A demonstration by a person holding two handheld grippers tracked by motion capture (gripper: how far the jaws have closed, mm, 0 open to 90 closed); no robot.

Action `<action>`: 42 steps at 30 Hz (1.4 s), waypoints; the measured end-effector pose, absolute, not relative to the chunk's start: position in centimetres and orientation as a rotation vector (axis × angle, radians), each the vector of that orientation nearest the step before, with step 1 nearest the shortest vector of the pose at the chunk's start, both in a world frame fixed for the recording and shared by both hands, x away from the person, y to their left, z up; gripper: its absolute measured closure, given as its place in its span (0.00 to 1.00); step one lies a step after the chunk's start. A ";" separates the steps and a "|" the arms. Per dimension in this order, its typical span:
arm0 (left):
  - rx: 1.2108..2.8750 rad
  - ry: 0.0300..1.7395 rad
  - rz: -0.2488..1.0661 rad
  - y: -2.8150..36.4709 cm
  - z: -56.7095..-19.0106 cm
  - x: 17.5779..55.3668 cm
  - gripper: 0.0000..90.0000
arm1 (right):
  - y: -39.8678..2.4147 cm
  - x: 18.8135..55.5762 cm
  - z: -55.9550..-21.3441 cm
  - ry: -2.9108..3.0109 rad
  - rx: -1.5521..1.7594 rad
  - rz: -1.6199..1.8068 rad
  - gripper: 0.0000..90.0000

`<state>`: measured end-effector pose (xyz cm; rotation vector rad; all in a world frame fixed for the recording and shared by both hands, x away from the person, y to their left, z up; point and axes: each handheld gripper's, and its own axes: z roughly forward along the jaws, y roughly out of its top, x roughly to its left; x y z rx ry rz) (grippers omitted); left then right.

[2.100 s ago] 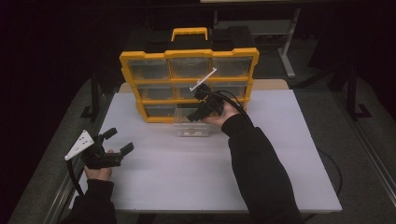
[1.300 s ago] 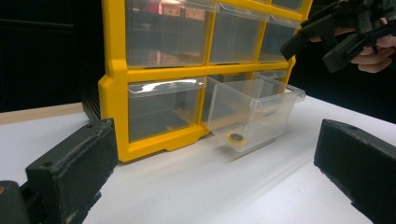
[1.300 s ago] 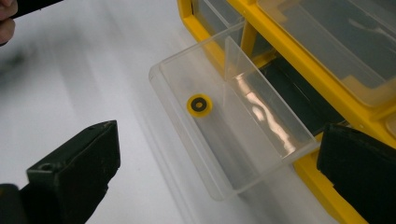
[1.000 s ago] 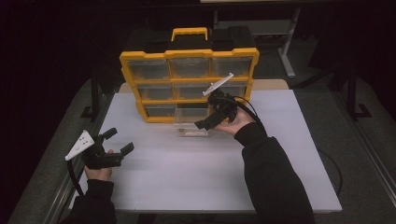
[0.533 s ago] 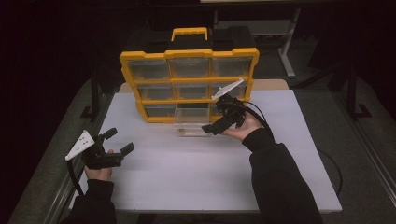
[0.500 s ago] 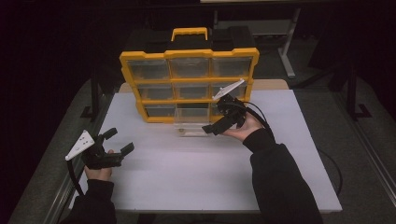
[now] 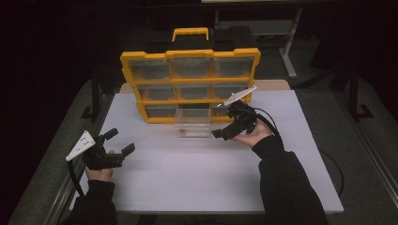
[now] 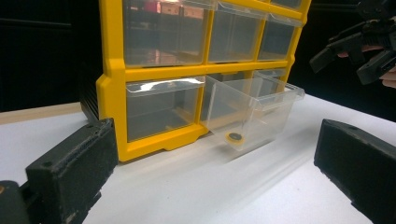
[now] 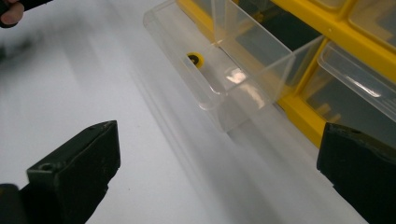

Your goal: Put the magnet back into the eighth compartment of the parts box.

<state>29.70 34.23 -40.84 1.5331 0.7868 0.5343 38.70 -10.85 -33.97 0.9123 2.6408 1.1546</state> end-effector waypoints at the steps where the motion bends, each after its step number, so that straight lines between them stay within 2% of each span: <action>1: 1.533 0.787 0.534 34.2 -40.8 29.7 0.00 | -11.1 38.6 -34.0 2.639 0.915 1.158 0.00; 42: 1.532 0.788 0.533 34.2 -40.8 29.8 0.00 | -17.2 35.8 -37.0 2.544 1.053 1.244 0.00</action>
